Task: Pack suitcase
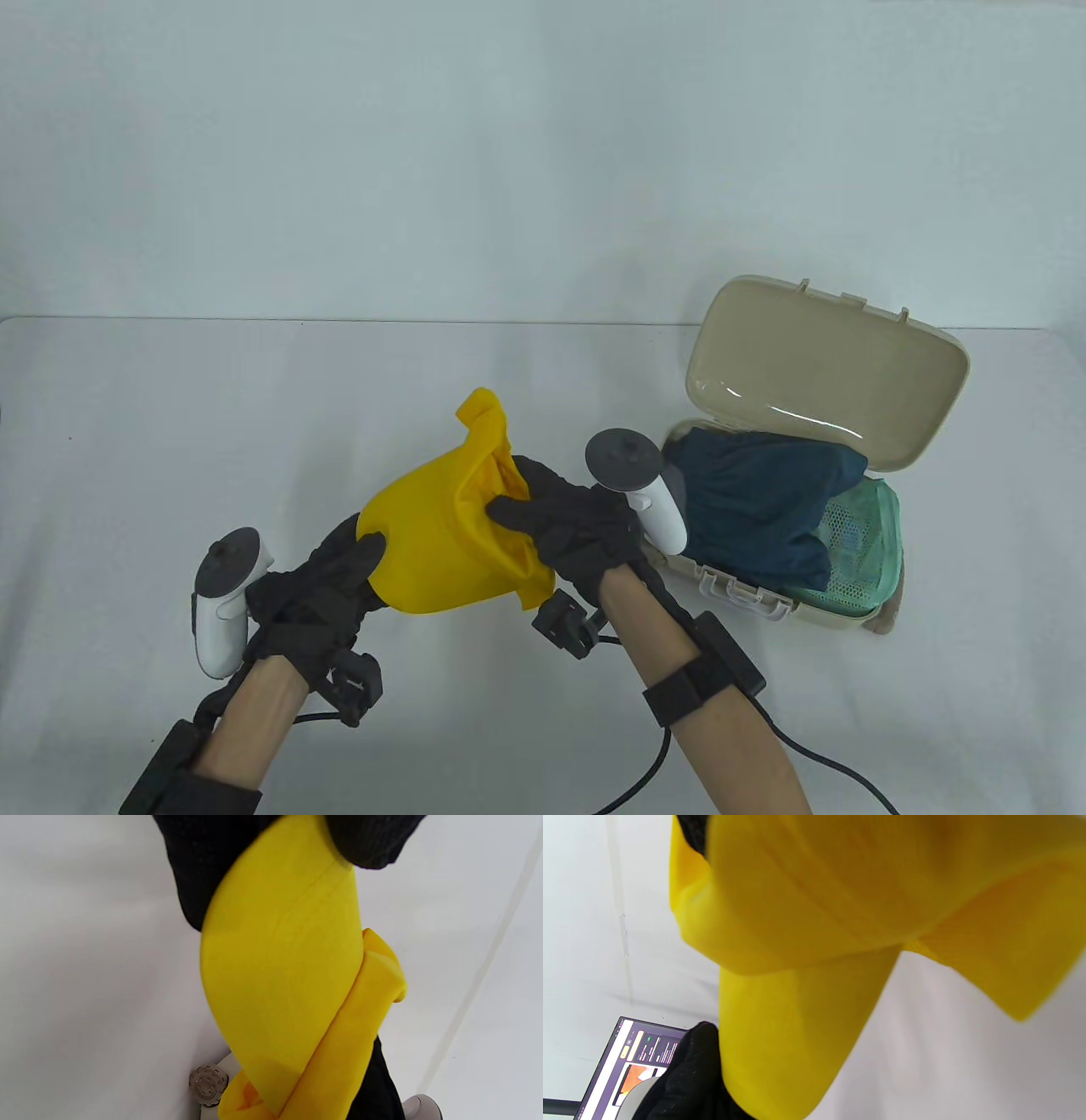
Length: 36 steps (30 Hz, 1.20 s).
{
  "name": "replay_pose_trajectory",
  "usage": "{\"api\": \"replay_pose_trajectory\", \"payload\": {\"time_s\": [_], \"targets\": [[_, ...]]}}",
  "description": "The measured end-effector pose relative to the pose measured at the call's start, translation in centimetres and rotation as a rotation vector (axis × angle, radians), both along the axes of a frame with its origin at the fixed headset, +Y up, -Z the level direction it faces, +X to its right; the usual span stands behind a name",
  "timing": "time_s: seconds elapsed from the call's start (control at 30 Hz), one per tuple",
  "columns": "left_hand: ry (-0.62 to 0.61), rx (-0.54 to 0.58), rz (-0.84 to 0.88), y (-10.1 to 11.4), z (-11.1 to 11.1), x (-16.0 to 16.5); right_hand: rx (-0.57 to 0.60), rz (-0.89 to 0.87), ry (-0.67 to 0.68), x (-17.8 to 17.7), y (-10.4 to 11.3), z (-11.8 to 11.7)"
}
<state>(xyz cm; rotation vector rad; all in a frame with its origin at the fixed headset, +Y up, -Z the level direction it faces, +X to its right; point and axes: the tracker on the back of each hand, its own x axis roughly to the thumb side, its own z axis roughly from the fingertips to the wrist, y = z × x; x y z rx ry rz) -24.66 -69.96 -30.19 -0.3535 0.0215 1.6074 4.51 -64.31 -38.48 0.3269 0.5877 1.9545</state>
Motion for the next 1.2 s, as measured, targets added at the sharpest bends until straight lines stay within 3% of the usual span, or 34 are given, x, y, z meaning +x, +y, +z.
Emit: {"api": "replay_pose_trajectory", "payload": {"time_s": [0.23, 0.37, 0.53, 0.63, 0.73, 0.87, 1.03, 1.2], "targets": [[0.039, 0.021, 0.004, 0.4, 0.1, -0.6, 0.131, 0.200, 0.001, 0.3, 2.6, 0.0], [0.061, 0.066, 0.025, 0.9, 0.1, -1.3, 0.186, 0.252, -0.088, 1.9, 4.3, -0.6], [0.117, 0.098, -0.101, 1.3, 0.3, -1.6, 0.264, 0.372, -0.166, 3.1, 4.9, -0.3], [0.141, 0.133, -0.230, 1.6, 0.4, -1.3, 0.279, 0.367, -0.120, 2.4, 4.4, 0.8], [0.113, 0.141, -0.235, 1.7, 0.5, -0.6, 0.264, 0.380, -0.023, 0.9, 3.5, 1.7], [0.066, 0.169, -0.236, 1.7, 0.5, 0.1, 0.149, 0.301, 0.123, -0.8, 1.9, 1.6], [0.013, 0.156, -0.212, 1.2, 0.4, 0.7, 0.046, 0.131, 0.171, -2.0, -0.1, 1.5], [-0.063, 0.080, -0.144, 0.0, 0.1, 1.4, 0.051, 0.015, 0.100, -2.8, -0.8, 1.7]]}}
